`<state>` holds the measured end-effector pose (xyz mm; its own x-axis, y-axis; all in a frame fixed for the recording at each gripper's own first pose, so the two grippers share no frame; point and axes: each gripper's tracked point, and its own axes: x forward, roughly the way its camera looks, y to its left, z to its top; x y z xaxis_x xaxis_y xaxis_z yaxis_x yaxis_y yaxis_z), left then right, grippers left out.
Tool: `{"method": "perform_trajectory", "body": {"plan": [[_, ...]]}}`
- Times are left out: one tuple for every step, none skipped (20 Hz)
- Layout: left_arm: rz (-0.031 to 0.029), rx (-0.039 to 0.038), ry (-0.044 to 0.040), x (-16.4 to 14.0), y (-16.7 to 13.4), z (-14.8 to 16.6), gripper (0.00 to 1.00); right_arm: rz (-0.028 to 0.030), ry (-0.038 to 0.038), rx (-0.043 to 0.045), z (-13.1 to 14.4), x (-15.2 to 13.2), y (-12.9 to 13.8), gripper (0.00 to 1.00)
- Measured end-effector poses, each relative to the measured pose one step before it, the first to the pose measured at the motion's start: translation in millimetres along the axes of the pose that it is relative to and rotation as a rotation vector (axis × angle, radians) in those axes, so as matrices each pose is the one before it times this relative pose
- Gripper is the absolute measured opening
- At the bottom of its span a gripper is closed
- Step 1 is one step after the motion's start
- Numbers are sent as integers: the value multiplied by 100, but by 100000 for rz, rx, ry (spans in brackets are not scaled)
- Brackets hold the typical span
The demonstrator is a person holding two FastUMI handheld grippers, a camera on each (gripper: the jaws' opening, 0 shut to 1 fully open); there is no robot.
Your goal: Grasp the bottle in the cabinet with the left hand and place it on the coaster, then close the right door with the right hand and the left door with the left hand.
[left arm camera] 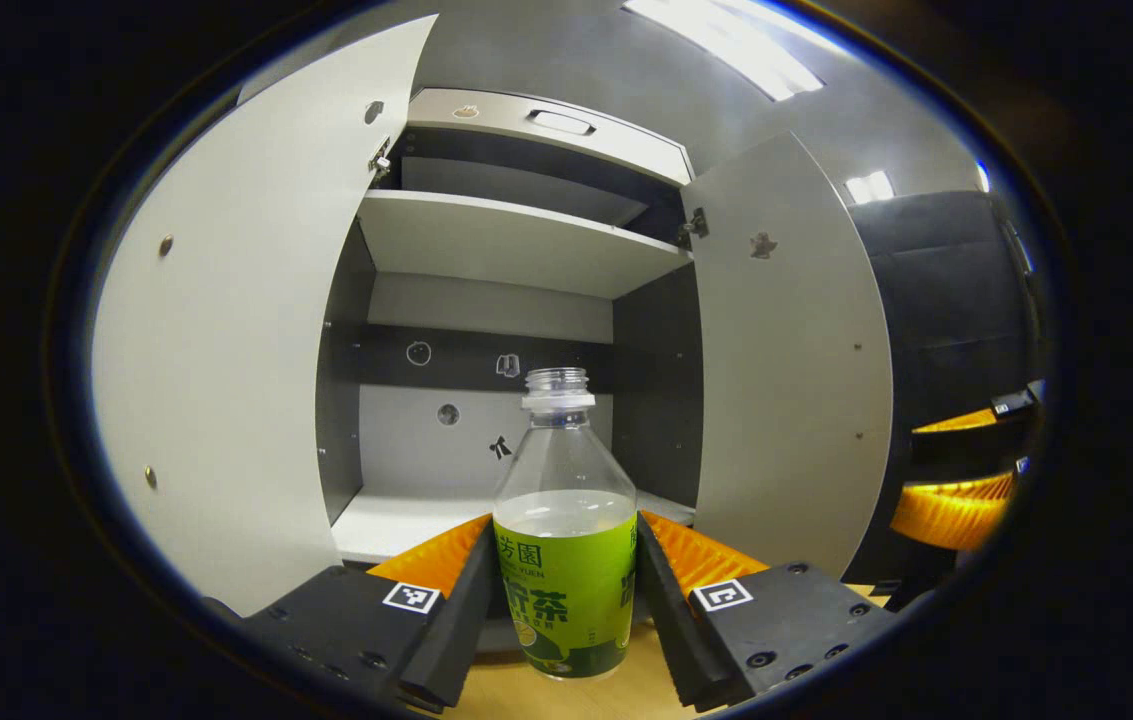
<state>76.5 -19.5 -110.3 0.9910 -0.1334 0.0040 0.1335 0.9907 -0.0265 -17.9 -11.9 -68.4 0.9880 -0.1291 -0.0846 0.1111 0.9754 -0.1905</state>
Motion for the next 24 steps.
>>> {"method": "perform_trajectory", "body": {"plan": [[-21, -926, 367, -816, -370, -1027, 77, -370, -54, -103, -323, 23, -317, 98], [-36, -590, 590, -692, -494, -1326, 77, 151, 169, 2, -513, 133, -183, 98], [195, -138, 296, -673, -454, -1156, 77, 875, -439, -91, -467, 123, -103, 98], [154, 461, 867, -489, -429, -1489, 77, 1638, -1202, 185, -370, 168, 25, 98], [917, 671, 1356, -543, -336, -1580, 77, 1639, -1308, 518, -238, 283, -57, 98], [559, 106, 796, -452, -429, -1572, 77, 1124, -831, 390, -385, 287, -90, 98], [312, -959, 1260, -407, -532, -1547, 77, 616, -103, -105, -666, 252, -269, 98], [174, -1394, 924, -346, -495, -1532, 77, 235, 447, -363, -833, 155, -331, 98], [289, -1068, 431, -427, -500, -1225, 77, 508, 203, -159, -763, 34, -215, 98], [189, -53, -347, -401, -377, -1022, 77, 517, 226, 20, -821, 55, -110, 98], [333, 651, 166, -411, -391, -1028, 77, 391, 728, 54, -928, 48, -83, 98], [582, 609, 862, -362, -213, -1414, 77, 651, 1020, 63, -924, -21, 19, 98], [837, 320, 731, -380, -71, -1020, 77, 770, 843, -32, -947, -163, 62, 98], [487, 181, 376, -336, -71, -915, 77, 471, 579, -356, -895, -37, 57, 98], [528, 338, -8, -280, -76, -699, 77, 365, 473, -478, -788, -67, 81, 98], [1083, 686, -22, -314, 93, -721, 77, 568, 815, -444, -773, -86, 149, 98], [435, 455, -208, -255, 13, -687, 77, 713, 1011, -152, -871, -65, 175, 98], [153, 134, 352, -221, -27, -819, 77, 736, 885, 325, -600, -80, 256, 98], [-216, -190, 198, -119, -154, -694, 77, 1054, 618, 584, -554, -12, 263, 98], [-91, -73, -133, -36, -40, -636, 77, 515, 677, 295, -626, -105, 124, 98], [339, 32, 62, -41, 86, -585, 77, -98, 790, -106, -608, -70, -104, 98], [611, 242, -333, -35, 80, -658, 77, -317, 482, -73, -553, -113, -153, 98], [36, 243, 256, 46, 42, -677, 77, -393, 277, -7, -446, -22, -122, 98], [-566, 181, 159, 97, -96, -721, 77, -252, 332, 13, -422, -44, -139, 98]]}}
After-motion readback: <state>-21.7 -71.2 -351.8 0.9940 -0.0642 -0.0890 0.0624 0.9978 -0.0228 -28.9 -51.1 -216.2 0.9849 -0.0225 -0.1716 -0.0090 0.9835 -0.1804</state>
